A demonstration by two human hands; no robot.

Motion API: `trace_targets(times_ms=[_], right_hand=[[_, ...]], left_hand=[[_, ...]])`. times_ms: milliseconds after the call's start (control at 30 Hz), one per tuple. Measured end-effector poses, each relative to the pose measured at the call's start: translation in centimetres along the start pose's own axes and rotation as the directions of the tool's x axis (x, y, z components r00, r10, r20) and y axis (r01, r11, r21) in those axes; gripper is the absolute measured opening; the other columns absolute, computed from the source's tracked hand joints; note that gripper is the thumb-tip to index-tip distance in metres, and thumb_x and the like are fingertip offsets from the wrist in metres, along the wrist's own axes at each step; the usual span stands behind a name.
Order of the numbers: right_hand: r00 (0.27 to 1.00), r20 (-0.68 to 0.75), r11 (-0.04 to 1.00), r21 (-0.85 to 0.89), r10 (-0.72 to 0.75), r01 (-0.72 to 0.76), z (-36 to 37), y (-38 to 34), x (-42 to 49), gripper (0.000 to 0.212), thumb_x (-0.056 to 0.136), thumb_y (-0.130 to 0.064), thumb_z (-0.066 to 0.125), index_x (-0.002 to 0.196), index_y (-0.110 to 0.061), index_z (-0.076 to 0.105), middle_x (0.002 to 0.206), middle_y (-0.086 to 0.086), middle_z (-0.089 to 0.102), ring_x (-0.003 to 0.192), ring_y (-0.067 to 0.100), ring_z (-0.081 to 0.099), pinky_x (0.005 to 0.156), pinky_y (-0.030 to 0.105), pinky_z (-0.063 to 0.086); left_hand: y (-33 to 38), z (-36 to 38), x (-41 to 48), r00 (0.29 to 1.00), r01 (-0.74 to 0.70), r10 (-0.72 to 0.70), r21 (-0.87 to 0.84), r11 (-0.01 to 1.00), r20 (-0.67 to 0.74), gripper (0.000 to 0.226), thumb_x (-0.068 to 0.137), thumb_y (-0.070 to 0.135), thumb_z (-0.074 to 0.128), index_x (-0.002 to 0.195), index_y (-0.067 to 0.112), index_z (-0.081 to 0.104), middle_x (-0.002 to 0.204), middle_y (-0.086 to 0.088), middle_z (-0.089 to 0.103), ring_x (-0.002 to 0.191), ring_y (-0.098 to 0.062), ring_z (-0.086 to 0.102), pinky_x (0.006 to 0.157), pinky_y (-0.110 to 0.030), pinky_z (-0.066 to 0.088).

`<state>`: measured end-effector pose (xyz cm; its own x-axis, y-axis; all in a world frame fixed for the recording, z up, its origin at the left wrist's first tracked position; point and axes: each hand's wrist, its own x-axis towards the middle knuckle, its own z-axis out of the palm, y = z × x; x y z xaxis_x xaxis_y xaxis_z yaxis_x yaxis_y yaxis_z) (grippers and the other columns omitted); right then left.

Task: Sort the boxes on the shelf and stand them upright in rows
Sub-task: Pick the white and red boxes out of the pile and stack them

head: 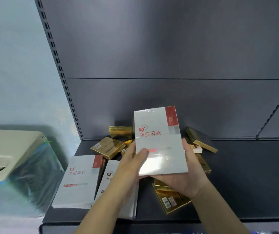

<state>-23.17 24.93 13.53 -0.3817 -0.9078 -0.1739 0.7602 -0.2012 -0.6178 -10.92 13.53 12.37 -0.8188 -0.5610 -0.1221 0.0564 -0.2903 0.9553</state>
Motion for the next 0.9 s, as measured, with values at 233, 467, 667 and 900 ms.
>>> trace_targets(times_ms=[233, 467, 667, 900], right_hand=[[0.980, -0.171, 0.899, -0.439, -0.104, 0.019, 1.1, 1.7, 1.8, 0.056, 0.063, -0.045, 0.074, 0.116, -0.028, 0.064, 0.116, 0.007, 0.071, 0.108, 0.028, 0.068, 0.095, 0.053, 0.052], [0.979, -0.153, 0.832, -0.554, -0.137, 0.030, 1.9, 5.1, 3.1, 0.026, 0.090, -0.025, 0.063, 0.116, -0.023, 0.063, 0.104, -0.003, 0.075, 0.092, 0.016, 0.074, 0.074, 0.032, 0.061], [0.979, -0.200, 0.608, -0.781, -0.028, -0.142, 1.9, 8.6, 3.8, 0.034, 0.090, -0.015, 0.067, 0.119, -0.025, 0.053, 0.111, -0.001, 0.069, 0.090, 0.018, 0.071, 0.068, 0.034, 0.062], [0.995, -0.076, -0.146, -0.986, -0.063, -0.085, 0.2, 11.7, 3.5, 0.084, 0.082, -0.048, 0.069, 0.150, -0.028, 0.025, 0.154, -0.008, 0.021, 0.141, 0.011, 0.019, 0.116, 0.034, 0.027]], left_hand=[[-0.4, -2.1, 0.0, 0.960, -0.160, 0.166, 0.045, 0.986, -0.227, 0.033, 0.089, 0.030, 0.062, 0.121, 0.024, 0.058, 0.109, -0.001, 0.076, 0.095, -0.019, 0.074, 0.072, -0.032, 0.059], [-0.9, -5.7, -0.9, 0.937, -0.132, 0.175, 0.158, 0.979, -0.302, 0.026, 0.091, 0.028, 0.066, 0.116, 0.019, 0.067, 0.107, -0.003, 0.076, 0.097, -0.025, 0.073, 0.085, -0.042, 0.058], [-1.5, -11.5, -2.6, 0.896, 0.051, 0.124, 0.376, 0.925, -0.427, 0.016, 0.093, 0.022, 0.064, 0.107, 0.023, 0.070, 0.092, 0.008, 0.079, 0.079, -0.008, 0.075, 0.061, -0.016, 0.055], [-1.6, -17.9, -4.5, 0.713, 0.322, 0.162, 0.524, 0.788, -0.682, 0.026, 0.094, 0.027, 0.058, 0.071, 0.025, 0.071, 0.068, 0.008, 0.071, 0.086, -0.033, 0.069, 0.067, -0.033, 0.046]])
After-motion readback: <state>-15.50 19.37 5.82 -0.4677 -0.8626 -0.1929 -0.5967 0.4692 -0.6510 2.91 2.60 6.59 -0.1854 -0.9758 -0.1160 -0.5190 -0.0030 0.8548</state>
